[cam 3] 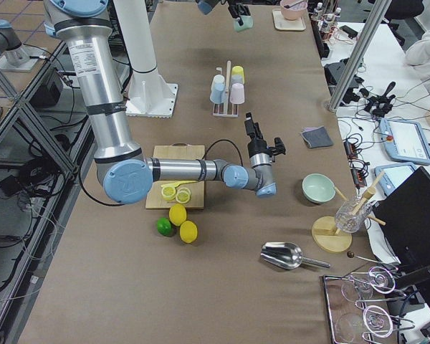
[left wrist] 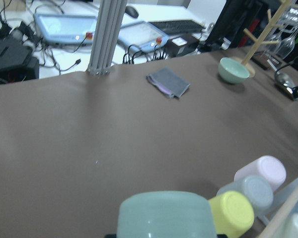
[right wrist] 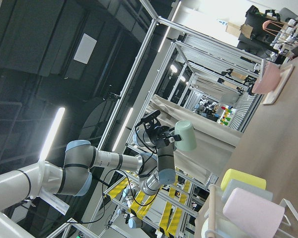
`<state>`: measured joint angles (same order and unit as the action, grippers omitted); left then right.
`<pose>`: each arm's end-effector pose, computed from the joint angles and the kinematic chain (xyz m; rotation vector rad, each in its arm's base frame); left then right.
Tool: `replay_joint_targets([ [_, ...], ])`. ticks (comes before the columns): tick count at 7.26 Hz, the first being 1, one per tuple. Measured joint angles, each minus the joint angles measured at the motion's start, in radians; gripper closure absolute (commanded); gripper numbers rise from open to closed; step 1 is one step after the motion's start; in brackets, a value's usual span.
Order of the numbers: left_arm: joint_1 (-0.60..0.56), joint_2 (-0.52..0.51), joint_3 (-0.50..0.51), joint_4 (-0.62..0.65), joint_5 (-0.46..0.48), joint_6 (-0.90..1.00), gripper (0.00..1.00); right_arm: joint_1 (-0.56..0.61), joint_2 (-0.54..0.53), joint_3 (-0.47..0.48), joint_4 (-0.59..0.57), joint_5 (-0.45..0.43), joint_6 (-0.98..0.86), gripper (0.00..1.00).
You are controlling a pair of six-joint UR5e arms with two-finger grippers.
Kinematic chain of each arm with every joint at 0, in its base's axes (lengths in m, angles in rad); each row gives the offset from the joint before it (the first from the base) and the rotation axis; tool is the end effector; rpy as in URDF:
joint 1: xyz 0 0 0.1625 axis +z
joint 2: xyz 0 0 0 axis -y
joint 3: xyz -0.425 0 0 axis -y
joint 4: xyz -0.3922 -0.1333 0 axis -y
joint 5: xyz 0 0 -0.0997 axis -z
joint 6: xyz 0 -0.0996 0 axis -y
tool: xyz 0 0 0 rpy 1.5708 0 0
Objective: Place cup on cup holder
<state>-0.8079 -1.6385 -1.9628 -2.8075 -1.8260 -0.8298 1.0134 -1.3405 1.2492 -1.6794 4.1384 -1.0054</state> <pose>0.2420 -0.4097 0.3015 1.0417 1.3372 0.1663 -0.2512 -0.5527 0.5499 0.4977 -2.5278 -0.3519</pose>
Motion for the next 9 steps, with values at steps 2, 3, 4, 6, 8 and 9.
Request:
replay_joint_targets([
  [2,0.158,-0.055,0.002,-0.056,0.259,0.048,1.0,0.092,-0.005,0.0,-0.013,-0.118,0.192,0.05],
  [3,0.266,-0.086,0.003,-0.064,0.426,0.097,1.0,0.148,-0.006,0.004,-0.045,-0.211,0.278,0.05],
  [4,0.371,-0.105,0.003,-0.08,0.58,0.146,1.0,0.203,-0.004,0.011,-0.099,-0.312,0.327,0.05],
  [6,0.558,-0.117,0.009,-0.165,0.833,0.277,1.0,0.281,-0.003,0.049,-0.223,-0.49,0.358,0.01],
  [8,0.653,-0.122,0.017,-0.234,0.97,0.393,1.0,0.308,-0.006,0.125,-0.394,-0.636,0.363,0.01],
  [9,0.669,-0.128,0.025,-0.246,0.997,0.439,1.0,0.308,-0.006,0.151,-0.471,-0.706,0.364,0.01],
])
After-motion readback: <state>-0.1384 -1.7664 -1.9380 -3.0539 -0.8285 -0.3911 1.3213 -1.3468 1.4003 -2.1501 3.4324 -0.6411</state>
